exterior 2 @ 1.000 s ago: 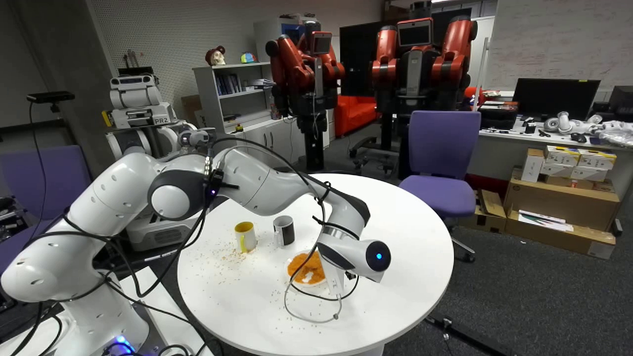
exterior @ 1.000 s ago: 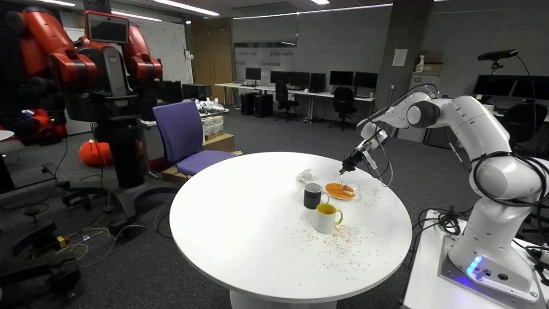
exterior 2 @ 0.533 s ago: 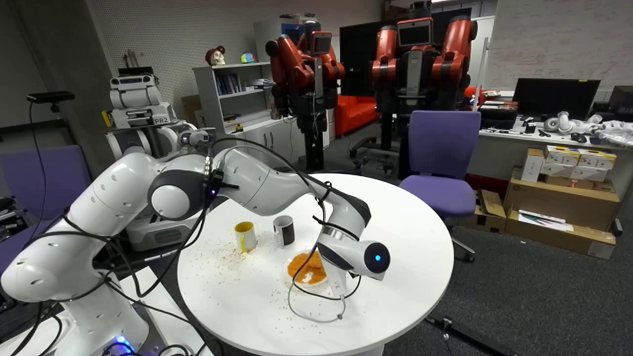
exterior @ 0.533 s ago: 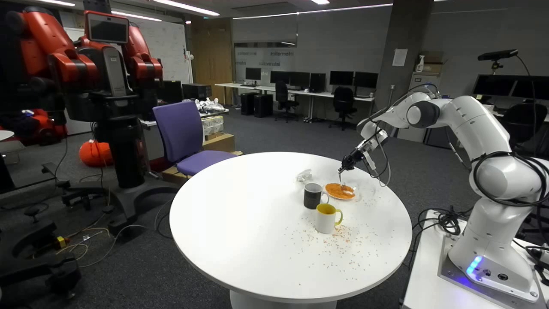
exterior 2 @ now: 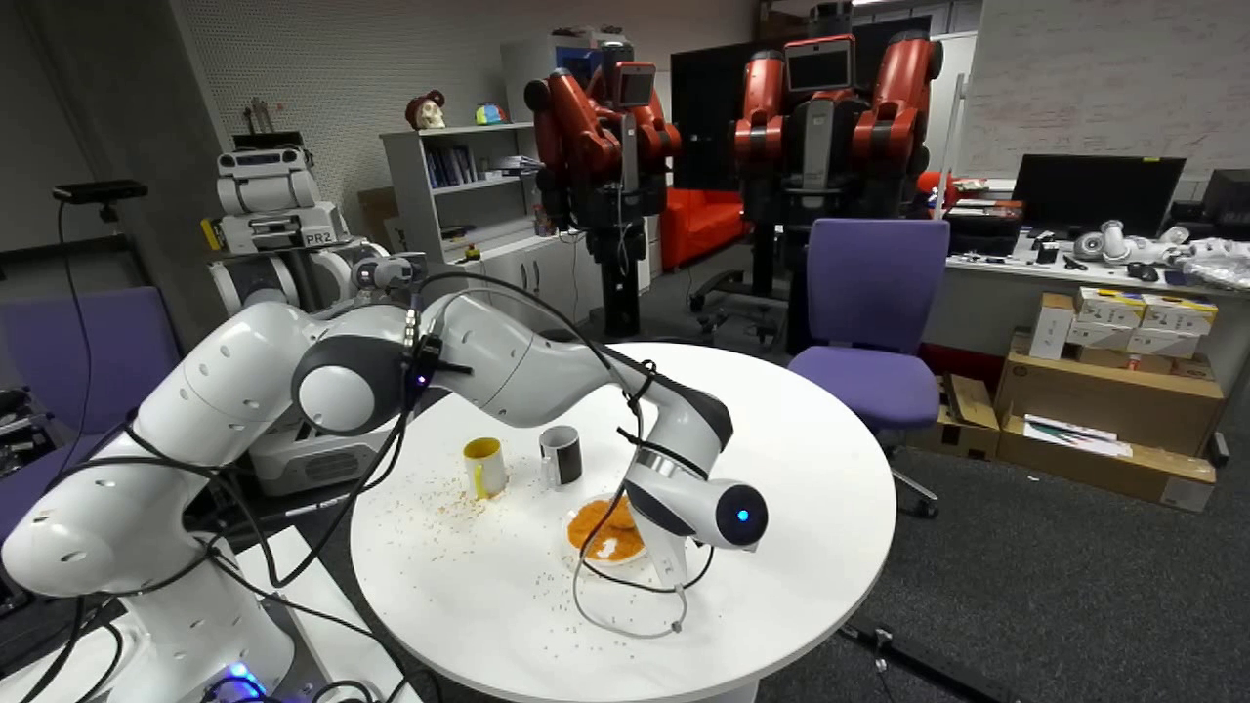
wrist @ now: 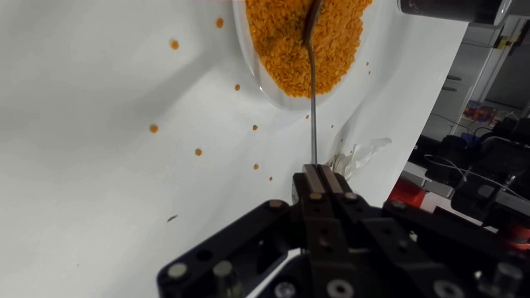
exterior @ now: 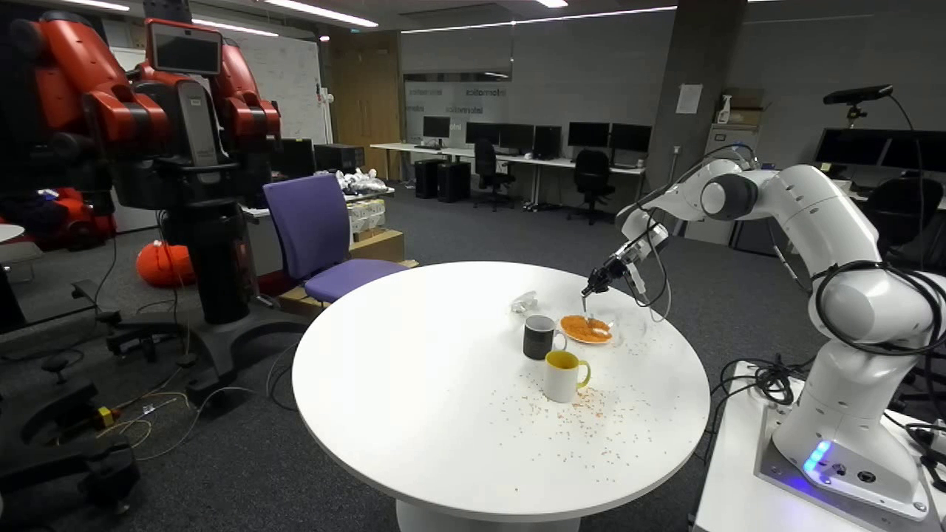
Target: Put a teaspoon of sugar in the blue and white cup and leave spoon in the cup
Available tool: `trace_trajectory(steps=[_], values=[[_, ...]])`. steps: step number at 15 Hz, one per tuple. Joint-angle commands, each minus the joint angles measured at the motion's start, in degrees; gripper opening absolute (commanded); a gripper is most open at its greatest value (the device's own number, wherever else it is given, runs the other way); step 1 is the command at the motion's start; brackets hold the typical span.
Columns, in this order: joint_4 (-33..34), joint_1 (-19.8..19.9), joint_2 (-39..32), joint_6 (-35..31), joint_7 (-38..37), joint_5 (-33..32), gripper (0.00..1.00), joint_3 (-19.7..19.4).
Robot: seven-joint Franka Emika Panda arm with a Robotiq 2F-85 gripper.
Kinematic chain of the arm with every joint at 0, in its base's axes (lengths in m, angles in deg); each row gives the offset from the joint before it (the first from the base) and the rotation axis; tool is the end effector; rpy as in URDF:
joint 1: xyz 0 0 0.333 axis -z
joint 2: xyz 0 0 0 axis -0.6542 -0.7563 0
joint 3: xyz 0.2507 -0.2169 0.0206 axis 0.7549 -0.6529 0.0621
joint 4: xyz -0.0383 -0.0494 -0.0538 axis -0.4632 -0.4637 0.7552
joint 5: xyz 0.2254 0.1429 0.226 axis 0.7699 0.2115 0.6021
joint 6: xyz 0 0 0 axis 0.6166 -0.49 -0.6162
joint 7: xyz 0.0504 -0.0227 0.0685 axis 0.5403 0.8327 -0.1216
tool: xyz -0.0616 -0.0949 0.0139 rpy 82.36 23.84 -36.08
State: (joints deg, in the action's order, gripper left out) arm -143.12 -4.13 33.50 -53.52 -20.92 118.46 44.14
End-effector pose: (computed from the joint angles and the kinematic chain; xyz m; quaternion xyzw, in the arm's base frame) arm 0.5535 -0.3941 0.1704 -0.8928 0.1668 -0.1769 0.3793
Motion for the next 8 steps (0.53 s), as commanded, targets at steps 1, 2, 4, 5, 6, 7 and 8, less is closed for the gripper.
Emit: trace_trajectory(steps=[1, 2, 4, 5, 6, 7, 8], values=[[-4.8, 0.5, 3.7, -0.3, 3.6, 3.2, 0.01, 1.0], [-4.8, 0.5, 3.5, 0.1, 3.9, 3.8, 0.01, 1.0], [-5.0, 0.5, 3.5, 0.7, 4.6, 4.7, 0.01, 1.0], [-5.1, 0.5, 3.5, 1.2, 4.9, 5.1, 0.01, 1.0], [-5.1, 0.5, 3.5, 1.7, 5.2, 5.3, 0.01, 0.9], [-5.0, 0.7, 3.5, 2.4, 5.4, 5.4, 0.01, 0.9], [-5.0, 0.8, 3.6, 3.2, 5.5, 5.6, 0.01, 0.8]])
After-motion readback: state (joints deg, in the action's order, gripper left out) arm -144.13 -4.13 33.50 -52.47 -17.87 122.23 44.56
